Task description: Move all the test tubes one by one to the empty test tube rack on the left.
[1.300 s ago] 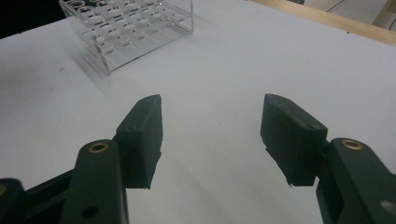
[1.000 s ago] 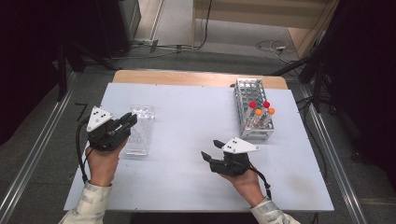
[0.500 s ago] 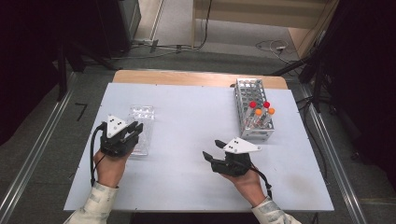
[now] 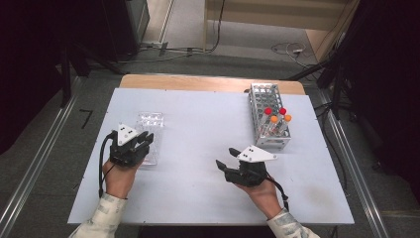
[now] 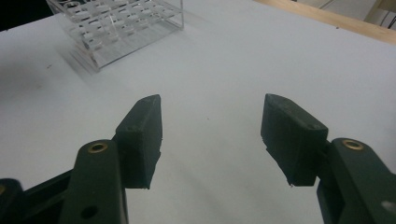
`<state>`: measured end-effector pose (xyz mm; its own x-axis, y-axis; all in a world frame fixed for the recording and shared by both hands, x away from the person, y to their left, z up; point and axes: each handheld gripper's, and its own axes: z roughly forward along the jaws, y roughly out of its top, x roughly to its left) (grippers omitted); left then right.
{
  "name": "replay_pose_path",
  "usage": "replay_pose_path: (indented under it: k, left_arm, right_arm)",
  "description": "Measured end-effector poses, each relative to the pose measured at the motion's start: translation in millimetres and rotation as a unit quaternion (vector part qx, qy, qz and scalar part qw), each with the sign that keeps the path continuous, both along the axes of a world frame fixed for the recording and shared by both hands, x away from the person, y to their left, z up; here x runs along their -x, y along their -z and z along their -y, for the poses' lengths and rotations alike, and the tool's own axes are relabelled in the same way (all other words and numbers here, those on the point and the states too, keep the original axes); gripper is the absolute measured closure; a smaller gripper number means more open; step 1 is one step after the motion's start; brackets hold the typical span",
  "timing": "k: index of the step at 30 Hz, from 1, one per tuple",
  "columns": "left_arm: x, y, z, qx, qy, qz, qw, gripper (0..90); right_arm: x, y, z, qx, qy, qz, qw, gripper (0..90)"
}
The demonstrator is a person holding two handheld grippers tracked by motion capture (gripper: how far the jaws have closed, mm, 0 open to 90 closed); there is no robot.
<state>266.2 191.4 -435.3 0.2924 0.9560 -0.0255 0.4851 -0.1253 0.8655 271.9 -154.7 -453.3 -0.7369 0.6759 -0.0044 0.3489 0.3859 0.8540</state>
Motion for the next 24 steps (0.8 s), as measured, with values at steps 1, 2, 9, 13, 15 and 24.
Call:
replay_pose_path:
  k: [1, 2, 9, 13, 15, 24]
  left_arm:
    - [-0.7, 1.1, -0.7, 0.006, 0.001, -0.004, 1.0000, 73.9]
    - [-1.4, 2.0, -1.3, 0.013, 0.003, -0.006, 0.9999, 73.9]
    - [0.6, -2.7, -3.3, 0.049, 0.002, 0.002, 0.9988, 52.4]
    - [1.2, -5.2, -4.7, 0.069, -0.005, 0.005, 0.9976, 39.0]
    - [1.4, -6.1, -4.4, 0.074, -0.011, 0.008, 0.9971, 32.5]
    - [1.7, -7.6, -5.7, 0.075, -0.025, 0.012, 0.9968, 22.3]
  right_arm:
    - [-1.0, -0.5, 2.9, 0.001, 0.004, 0.001, 1.0000, 36.9]
    - [-1.0, -0.5, 2.9, 0.001, 0.004, 0.001, 1.0000, 36.9]
    - [-6.9, -6.1, 21.2, -0.011, 0.029, 0.007, 0.9995, 36.9]
    - [-9.3, -8.6, 30.7, -0.013, 0.042, 0.012, 0.9990, 36.9]
    - [-10.6, -10.1, 35.9, -0.015, 0.049, 0.013, 0.9986, 36.9]
    - [-19.9, -15.9, 61.7, -0.025, 0.087, 0.023, 0.9956, 37.0]
